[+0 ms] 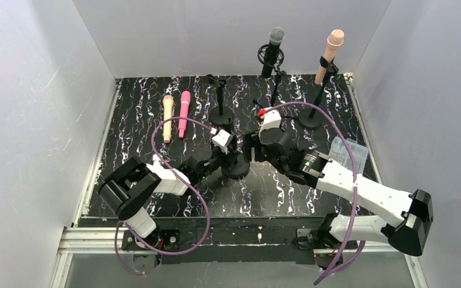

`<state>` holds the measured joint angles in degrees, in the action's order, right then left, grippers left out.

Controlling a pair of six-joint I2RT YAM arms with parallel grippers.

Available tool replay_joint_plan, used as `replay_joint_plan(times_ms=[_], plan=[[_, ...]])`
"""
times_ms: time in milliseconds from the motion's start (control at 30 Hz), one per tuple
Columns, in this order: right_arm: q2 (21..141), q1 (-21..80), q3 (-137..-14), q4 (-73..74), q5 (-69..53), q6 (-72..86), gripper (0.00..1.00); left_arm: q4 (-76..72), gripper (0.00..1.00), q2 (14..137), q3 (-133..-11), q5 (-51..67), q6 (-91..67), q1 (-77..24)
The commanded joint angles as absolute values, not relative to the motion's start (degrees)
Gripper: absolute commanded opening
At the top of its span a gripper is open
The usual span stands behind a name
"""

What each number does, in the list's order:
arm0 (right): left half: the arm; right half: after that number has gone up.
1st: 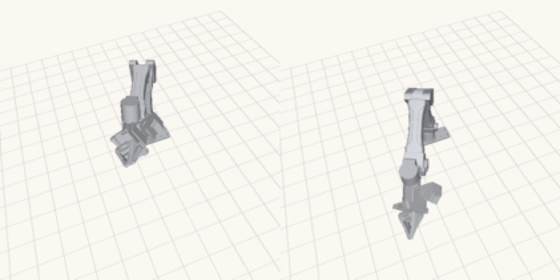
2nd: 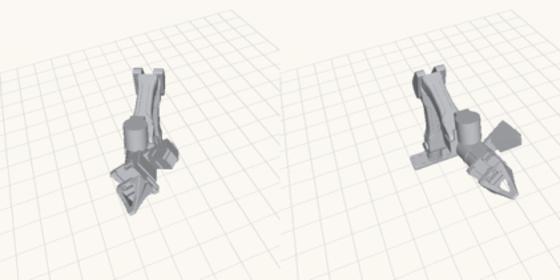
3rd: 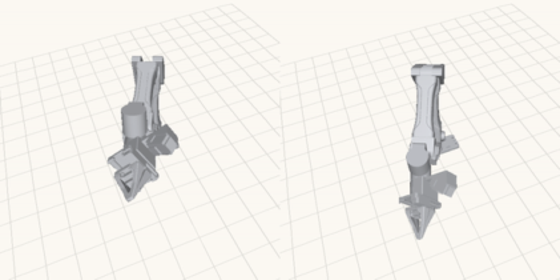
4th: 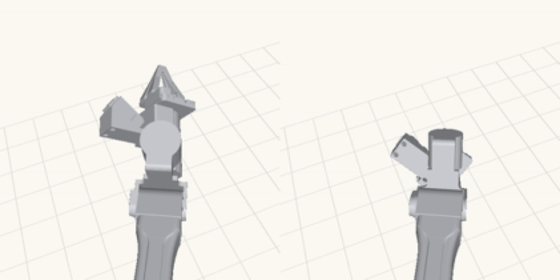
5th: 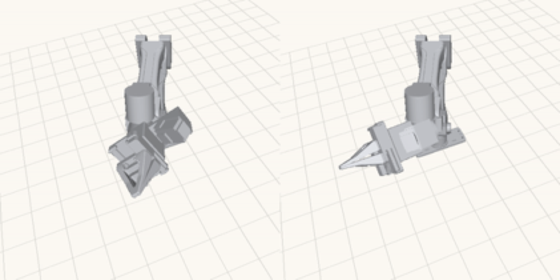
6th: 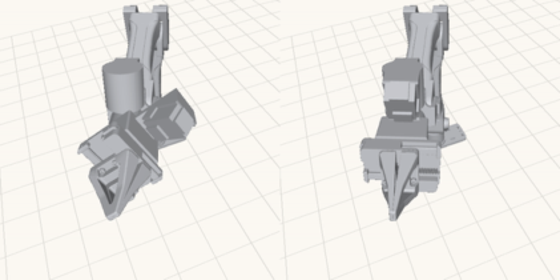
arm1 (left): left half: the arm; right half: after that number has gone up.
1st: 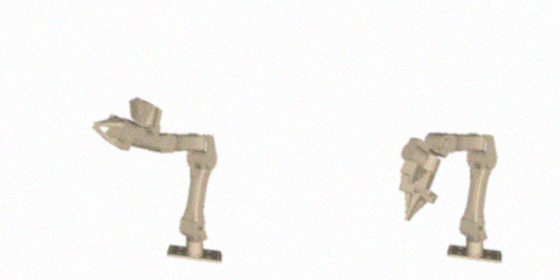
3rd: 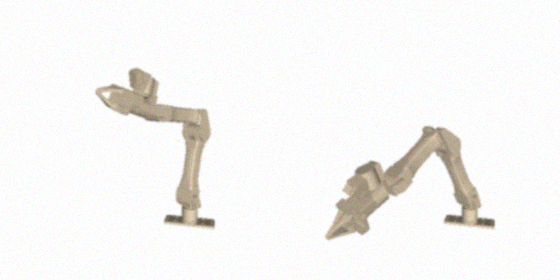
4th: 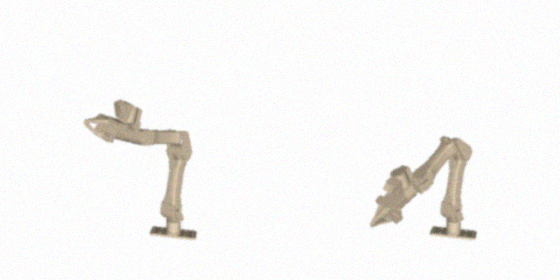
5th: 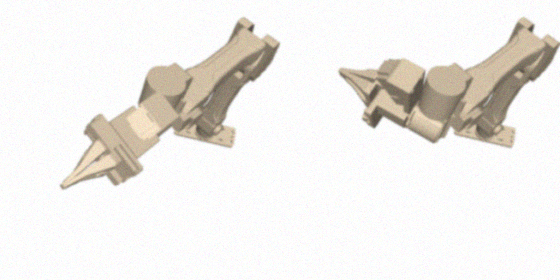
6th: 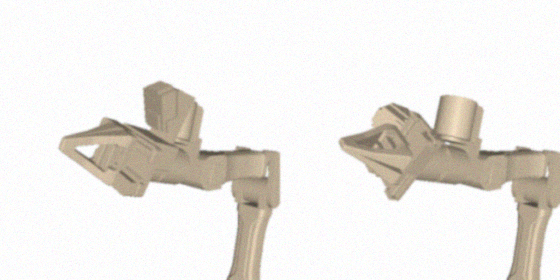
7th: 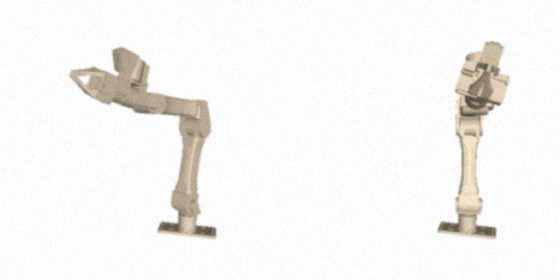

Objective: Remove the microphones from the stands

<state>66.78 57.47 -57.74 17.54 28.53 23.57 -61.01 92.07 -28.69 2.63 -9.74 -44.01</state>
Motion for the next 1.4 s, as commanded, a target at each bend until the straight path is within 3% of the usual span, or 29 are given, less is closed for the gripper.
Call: replay_joint_plan(times_ms=[0, 167, 467, 900, 967, 1067, 1167, 1300, 1367], plan=[[64.33, 57.66, -61.99, 19.82, 33.01, 22.27, 0.82, -63.24, 0.0, 91.78, -33.77, -6.21, -1.02, -43.72], [63.85, 55.95, -63.07, 21.01, 33.18, 21.74, 0.86, -62.58, 0.0, 93.44, -38.33, -9.9, 4.03, -41.89], [64.07, 44.38, -64.14, 22.08, 24.23, 20.68, 0.9, -61.57, 0.0, 98.89, -44.48, -7.39, 3.58, -35.05], [65.11, 36.75, -64.28, 21.02, 18.13, 20.33, 0.91, -61.36, 0.0, 100.73, -44.65, -5.79, 0.58, -29.6], [65.28, 36.55, -64.61, 20.92, 18.11, 20.07, 0.92, -61.03, 0.08, 100.6, -44.47, -6.26, 0.51, -29.53], [65.3, 36.26, -65.01, 21.09, 18.34, 19.87, 0.93, -60.83, 0.33, 100.13, -43.86, -7.41, 0.44, -29.58], [65.24, 36.13, -65.04, 20.79, 18.52, 19.86, 0.93, -60.75, 0.46, 99.32, -43.07, -7.69, 0.44, -29.53], [65.79, 36.04, -65.59, 20.81, 18.61, 19.86, 0.94, -60.13, 0.55, 98.02, -42.23, -7.56, 0.44, -29.53], [66.15, 36.04, -66.09, 20.91, 18.95, 19.86, 0.94, -59.44, 0.69, 96.88, -41.83, -7.35, 0.44, -29.53]])
